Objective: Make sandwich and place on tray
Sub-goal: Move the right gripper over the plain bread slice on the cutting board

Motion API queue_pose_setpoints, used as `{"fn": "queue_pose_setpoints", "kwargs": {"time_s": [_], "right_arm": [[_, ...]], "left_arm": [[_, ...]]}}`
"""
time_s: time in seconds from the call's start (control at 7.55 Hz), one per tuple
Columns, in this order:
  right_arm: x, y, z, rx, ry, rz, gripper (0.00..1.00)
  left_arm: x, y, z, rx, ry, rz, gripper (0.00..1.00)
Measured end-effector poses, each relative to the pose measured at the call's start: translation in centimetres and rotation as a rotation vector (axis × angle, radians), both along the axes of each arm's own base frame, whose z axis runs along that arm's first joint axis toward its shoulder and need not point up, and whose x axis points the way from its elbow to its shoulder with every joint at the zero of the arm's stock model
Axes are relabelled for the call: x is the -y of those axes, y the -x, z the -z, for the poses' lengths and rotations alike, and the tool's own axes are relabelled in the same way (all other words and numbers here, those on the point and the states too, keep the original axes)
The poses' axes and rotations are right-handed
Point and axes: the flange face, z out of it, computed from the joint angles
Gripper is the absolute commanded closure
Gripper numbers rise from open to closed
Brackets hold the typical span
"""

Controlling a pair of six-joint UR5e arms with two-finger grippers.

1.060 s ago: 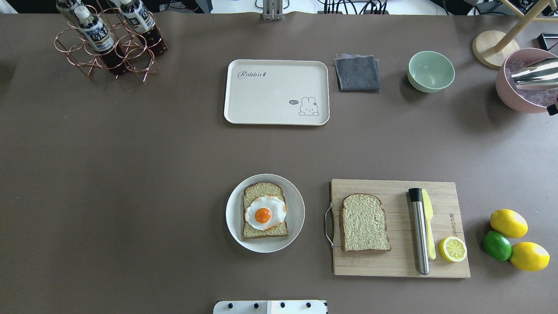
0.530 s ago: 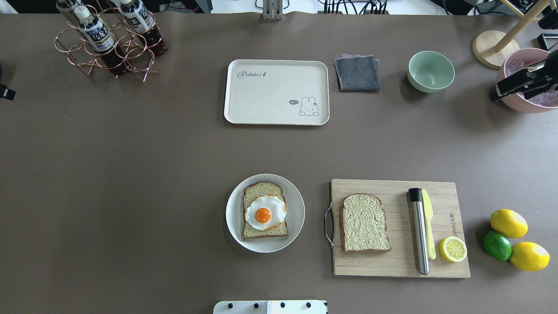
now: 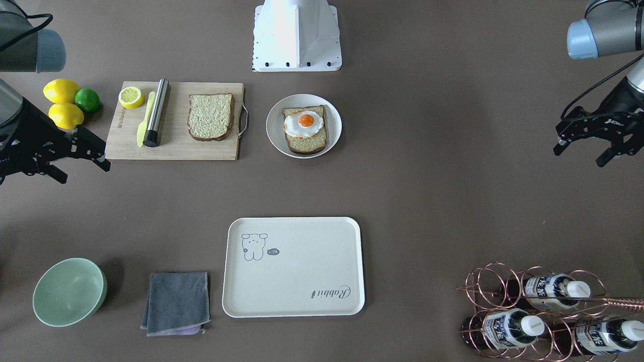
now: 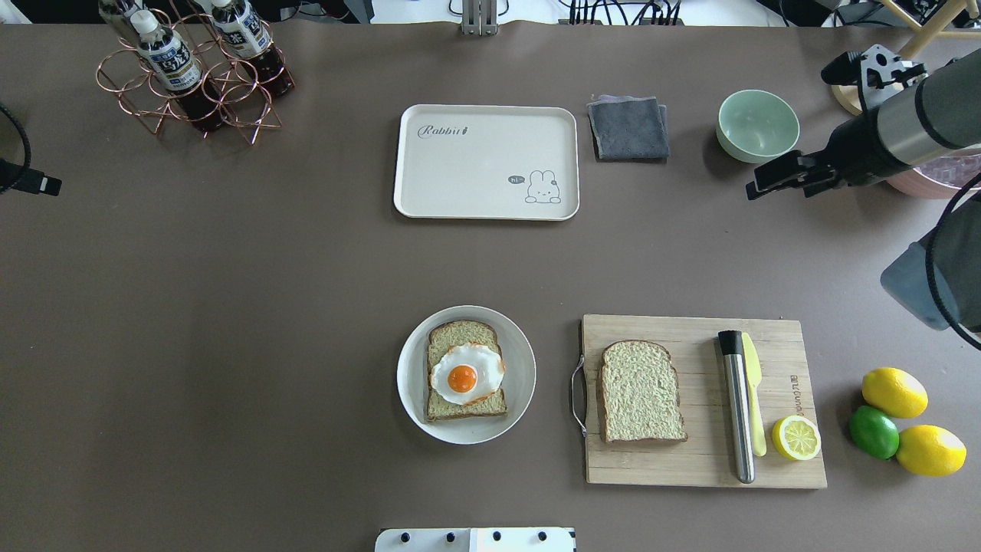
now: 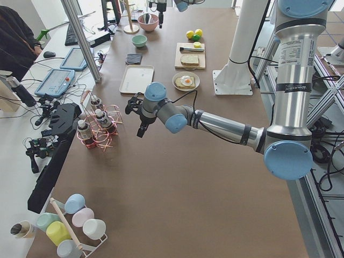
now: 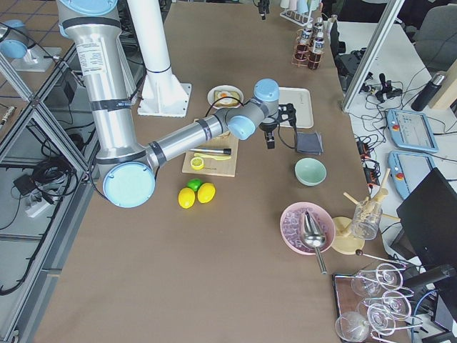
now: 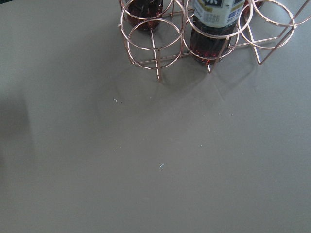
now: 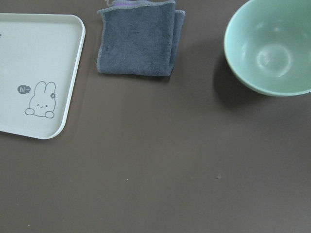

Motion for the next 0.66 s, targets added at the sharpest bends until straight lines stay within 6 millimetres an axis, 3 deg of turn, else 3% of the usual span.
{"fn": "queue_pose_setpoints", "kwargs": {"time_s": [0.4, 0.66], "right_arm": [[-5.2, 7.2, 4.1, 0.079, 0.046, -0.014, 0.0], [-8.3, 10.4, 4.9, 0.082, 0.044, 0.017, 0.0]], "left_arm": [[-0.2, -1.4, 0.2, 0.0, 0.003, -0.003, 0.02], [-0.6, -2.2, 0.8, -0.026, -0.001, 0.001, 0.02]]}}
